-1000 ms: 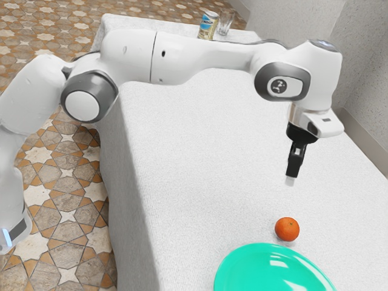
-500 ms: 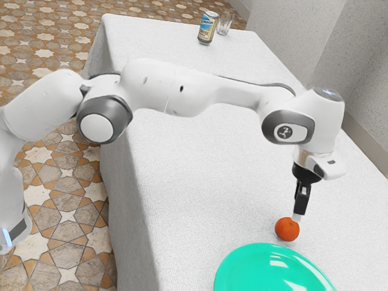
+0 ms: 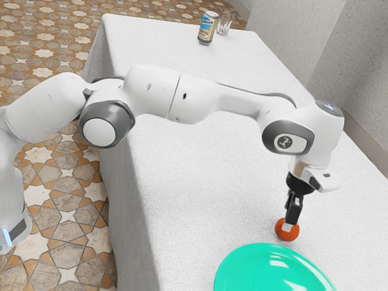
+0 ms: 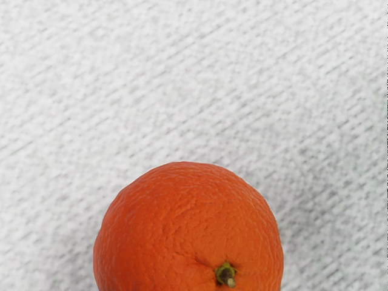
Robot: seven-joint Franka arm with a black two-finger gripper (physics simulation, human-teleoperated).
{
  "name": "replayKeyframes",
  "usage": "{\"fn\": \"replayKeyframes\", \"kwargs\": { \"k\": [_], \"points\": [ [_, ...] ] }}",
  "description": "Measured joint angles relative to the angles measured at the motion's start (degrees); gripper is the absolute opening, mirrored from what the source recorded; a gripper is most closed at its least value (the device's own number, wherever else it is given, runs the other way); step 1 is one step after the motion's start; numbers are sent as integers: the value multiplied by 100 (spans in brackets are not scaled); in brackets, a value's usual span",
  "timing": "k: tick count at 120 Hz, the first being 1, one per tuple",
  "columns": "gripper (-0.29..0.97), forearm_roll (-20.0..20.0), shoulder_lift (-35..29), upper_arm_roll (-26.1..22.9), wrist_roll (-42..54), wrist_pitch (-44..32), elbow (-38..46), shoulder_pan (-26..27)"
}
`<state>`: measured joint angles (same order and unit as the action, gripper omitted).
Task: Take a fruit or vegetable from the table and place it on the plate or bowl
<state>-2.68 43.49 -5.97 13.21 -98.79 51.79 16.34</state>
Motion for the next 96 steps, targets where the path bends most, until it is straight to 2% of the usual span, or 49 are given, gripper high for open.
{"fn": "replayKeyframes", "kwargs": {
  "k": [96],
  "points": [
    [68, 4, 214, -10, -99, -95, 0, 9]
  ]
}}
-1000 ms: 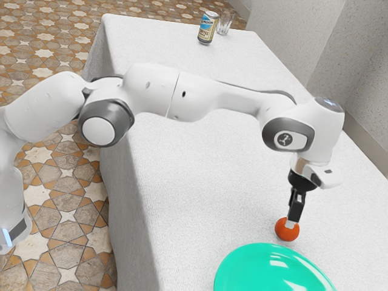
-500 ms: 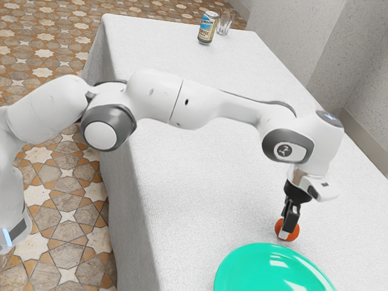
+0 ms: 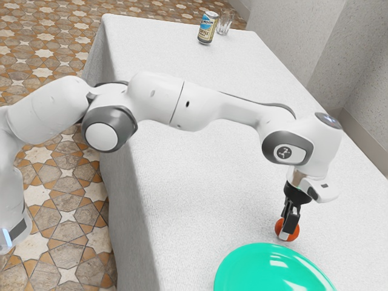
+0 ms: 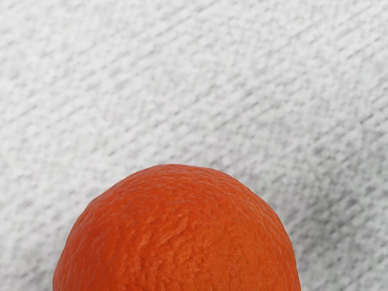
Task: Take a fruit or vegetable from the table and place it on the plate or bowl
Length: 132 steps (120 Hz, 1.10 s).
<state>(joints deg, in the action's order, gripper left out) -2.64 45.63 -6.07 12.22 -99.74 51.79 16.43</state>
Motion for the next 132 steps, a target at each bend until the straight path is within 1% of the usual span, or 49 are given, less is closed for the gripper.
{"fn": "replayKeyframes", "kwargs": {
  "k": [72, 86, 99, 112, 117, 132],
  "points": [
    [67, -4, 148, -7, -22, -219, 0, -7],
    [58, -6, 167, -8, -25, -228, 0, -7],
    [43, -5, 167, -8, -27, -236, 0, -7],
    [33, 20, 160, -1, -35, -248, -5, -9],
    [26, 34, 156, 3, -40, -252, -8, -9],
    [28, 73, 140, 13, -54, -261, -9, -9]
  ]
}}
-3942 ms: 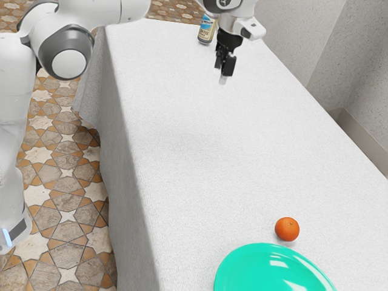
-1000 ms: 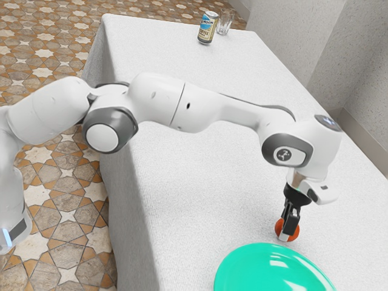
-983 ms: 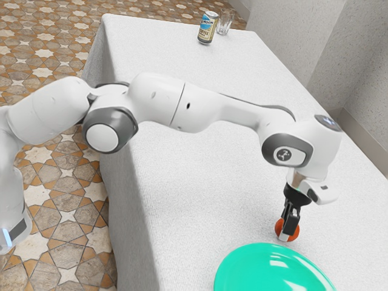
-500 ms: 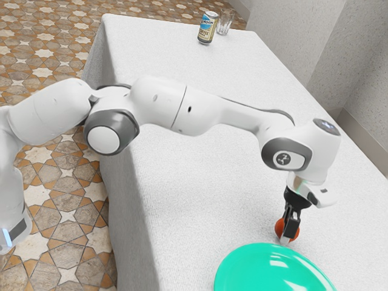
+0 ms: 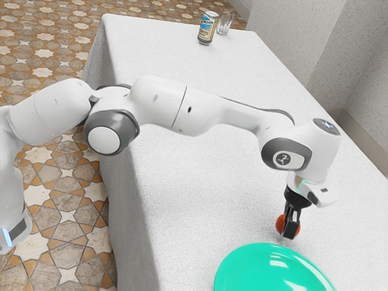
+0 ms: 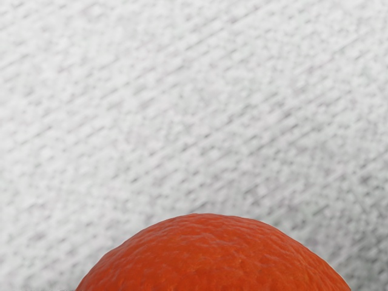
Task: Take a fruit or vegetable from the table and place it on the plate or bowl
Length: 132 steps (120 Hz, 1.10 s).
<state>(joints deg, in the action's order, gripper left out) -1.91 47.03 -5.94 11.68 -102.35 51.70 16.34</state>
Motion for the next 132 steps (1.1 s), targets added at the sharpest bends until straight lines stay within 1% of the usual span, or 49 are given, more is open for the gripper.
{"fn": "replayKeyframes", "kwargs": {
  "k": [34, 58, 76, 132],
  "points": [
    [30, 17, -104, 12, -5, 18, -309, -25],
    [31, 103, -345, -30, 0, 106, -342, 14],
    [31, 120, -486, -44, 9, 218, -335, 290],
    [28, 149, -535, -106, 51, 396, -330, 1174]
  ]
}}
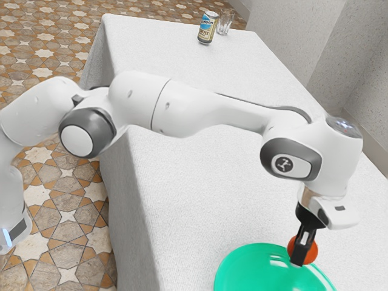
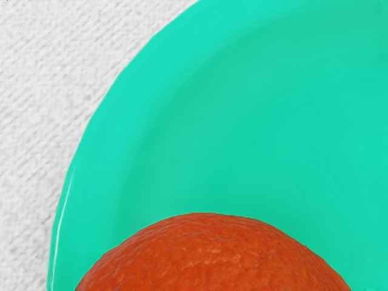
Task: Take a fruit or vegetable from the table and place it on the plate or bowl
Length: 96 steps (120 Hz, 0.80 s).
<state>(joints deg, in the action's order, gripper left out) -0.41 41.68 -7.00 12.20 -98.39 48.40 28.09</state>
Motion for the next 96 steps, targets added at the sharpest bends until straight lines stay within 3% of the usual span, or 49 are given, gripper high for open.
{"fn": "replayKeyframes", "kwargs": {
  "k": [63, 77, 96],
  "points": [
    [25, 29, 30, -82, 7, 37, 49, 354],
    [49, -18, 25, -75, 16, 52, 49, 355],
    [62, -67, 18, -146, 26, 18, 51, 355]
  ]
}}
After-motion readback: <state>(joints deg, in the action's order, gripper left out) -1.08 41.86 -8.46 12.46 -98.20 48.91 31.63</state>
